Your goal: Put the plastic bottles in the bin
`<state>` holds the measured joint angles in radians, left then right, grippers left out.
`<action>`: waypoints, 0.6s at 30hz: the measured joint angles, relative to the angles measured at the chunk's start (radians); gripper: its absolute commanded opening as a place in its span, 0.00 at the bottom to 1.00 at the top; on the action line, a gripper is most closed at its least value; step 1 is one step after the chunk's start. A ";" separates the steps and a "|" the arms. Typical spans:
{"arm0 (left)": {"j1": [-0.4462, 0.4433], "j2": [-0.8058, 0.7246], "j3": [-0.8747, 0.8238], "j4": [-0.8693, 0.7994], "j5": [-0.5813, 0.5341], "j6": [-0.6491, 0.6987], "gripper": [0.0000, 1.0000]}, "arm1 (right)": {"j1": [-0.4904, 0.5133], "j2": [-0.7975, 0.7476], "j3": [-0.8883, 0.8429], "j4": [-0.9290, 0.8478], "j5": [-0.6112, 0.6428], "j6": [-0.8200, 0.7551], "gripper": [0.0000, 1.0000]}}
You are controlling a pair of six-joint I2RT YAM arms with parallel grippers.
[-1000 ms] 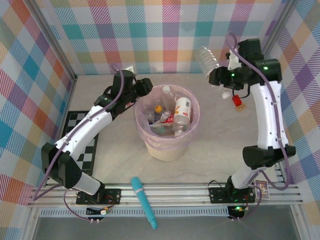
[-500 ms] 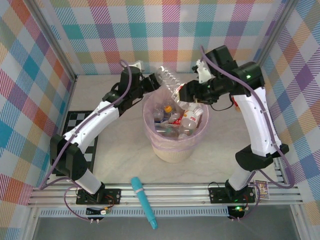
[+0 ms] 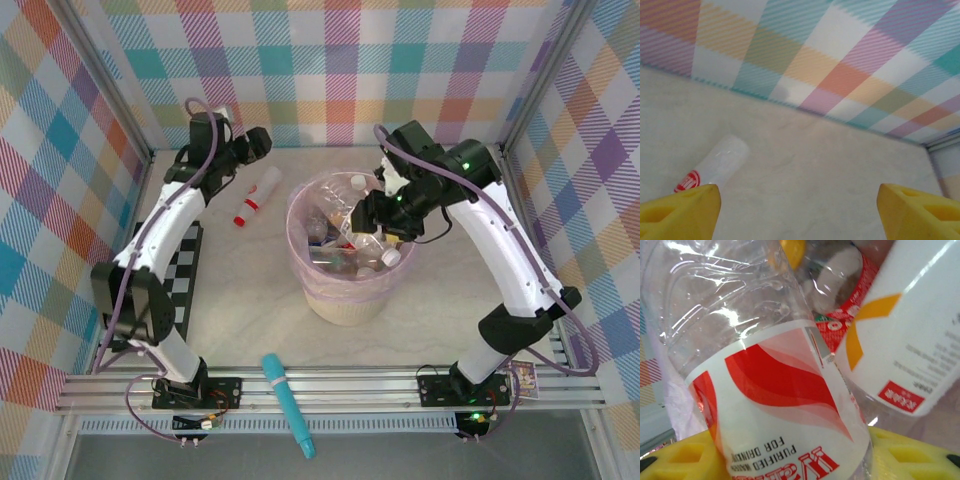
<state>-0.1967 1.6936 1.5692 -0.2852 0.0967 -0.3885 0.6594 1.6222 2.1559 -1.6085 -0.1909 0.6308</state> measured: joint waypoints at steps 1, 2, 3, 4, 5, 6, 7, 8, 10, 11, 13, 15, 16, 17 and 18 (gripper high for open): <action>0.003 0.035 0.003 -0.013 0.000 0.016 0.86 | 0.002 -0.003 -0.004 0.000 0.000 0.011 0.66; 0.005 0.071 0.011 -0.029 -0.002 0.035 0.87 | 0.005 -0.006 -0.004 0.001 -0.001 0.018 0.70; 0.008 0.102 0.018 -0.041 -0.004 0.050 0.89 | 0.008 -0.008 -0.004 0.002 -0.002 0.025 0.75; 0.010 0.135 0.024 -0.054 -0.005 0.068 0.90 | 0.009 -0.012 -0.004 0.005 -0.007 0.034 0.81; 0.013 0.165 0.031 -0.066 -0.009 0.087 0.91 | 0.011 -0.016 -0.004 0.010 -0.016 0.041 0.82; 0.016 0.187 0.036 -0.076 -0.011 0.100 0.93 | 0.013 -0.018 -0.004 0.018 -0.027 0.044 0.83; 0.021 0.210 0.042 -0.084 -0.012 0.117 0.94 | 0.015 -0.021 -0.004 0.026 -0.036 0.049 0.83; 0.027 0.230 0.050 -0.090 -0.011 0.130 0.95 | 0.016 -0.025 -0.003 0.032 -0.046 0.050 0.83; 0.038 0.261 0.066 -0.100 -0.011 0.156 0.96 | 0.016 -0.027 -0.003 0.038 -0.057 0.050 0.78; 0.044 0.275 0.073 -0.103 -0.012 0.170 0.96 | 0.016 -0.028 -0.003 0.040 -0.060 0.048 0.75; 0.056 0.294 0.083 -0.106 -0.012 0.188 0.96 | 0.016 -0.028 -0.003 0.046 -0.065 0.043 0.71; 0.064 0.311 0.091 -0.107 -0.012 0.207 0.97 | 0.016 -0.028 -0.003 0.052 -0.069 0.041 0.67; 0.068 0.322 0.096 -0.109 -0.013 0.217 0.97 | 0.016 -0.028 -0.004 0.059 -0.073 0.040 0.66; 0.069 0.333 0.101 -0.109 -0.016 0.226 0.97 | 0.019 -0.029 -0.010 0.069 -0.079 0.040 0.65; 0.069 0.342 0.104 -0.109 -0.019 0.231 0.97 | 0.023 -0.029 -0.015 0.077 -0.082 0.039 0.65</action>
<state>-0.1272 2.0354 1.6733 -0.3939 0.0780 -0.1577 0.6827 1.5929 2.1407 -1.5311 -0.2733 0.6701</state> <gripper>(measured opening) 0.965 0.660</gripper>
